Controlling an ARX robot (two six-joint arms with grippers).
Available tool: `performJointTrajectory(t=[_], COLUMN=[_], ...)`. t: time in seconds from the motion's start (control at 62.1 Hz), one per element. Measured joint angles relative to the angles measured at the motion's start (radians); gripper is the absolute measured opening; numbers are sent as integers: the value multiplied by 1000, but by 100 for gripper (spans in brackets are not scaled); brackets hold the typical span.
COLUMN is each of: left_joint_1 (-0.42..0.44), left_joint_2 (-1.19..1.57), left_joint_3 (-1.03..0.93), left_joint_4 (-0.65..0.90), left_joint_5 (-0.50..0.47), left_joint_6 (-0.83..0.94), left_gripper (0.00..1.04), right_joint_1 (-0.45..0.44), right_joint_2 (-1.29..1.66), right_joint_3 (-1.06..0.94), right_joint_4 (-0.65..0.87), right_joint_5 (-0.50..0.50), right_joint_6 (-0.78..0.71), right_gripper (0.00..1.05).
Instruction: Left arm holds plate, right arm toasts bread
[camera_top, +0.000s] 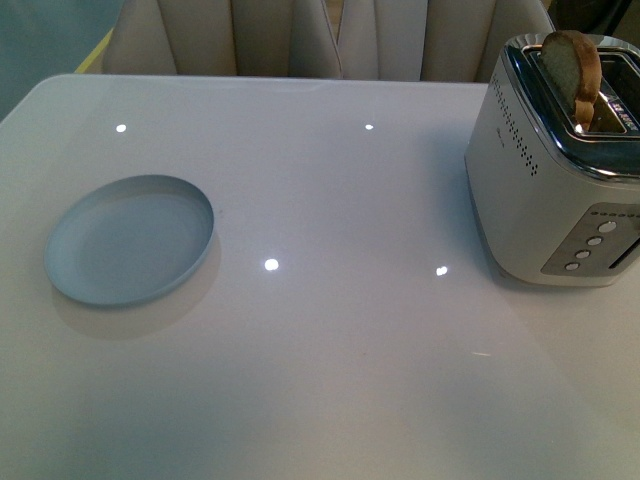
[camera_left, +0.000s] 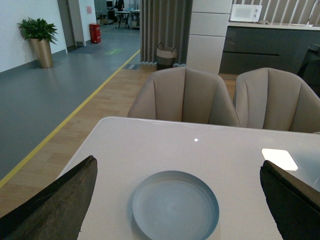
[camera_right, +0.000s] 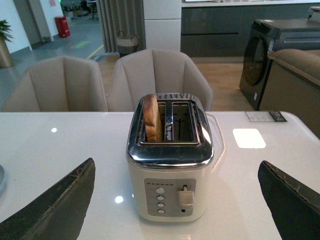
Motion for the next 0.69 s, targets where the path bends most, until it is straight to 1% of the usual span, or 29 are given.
performJointTrajectory(t=[0.693], left_joint_1=[0], left_joint_2=[0], left_joint_3=[0], left_joint_4=[0], left_joint_5=[0], left_joint_6=[0], left_gripper=[98], right_joint_1=[0], right_joint_2=[0], right_joint_3=[0], right_joint_4=[0], right_joint_5=[0], right_joint_6=[0], right_gripper=[96])
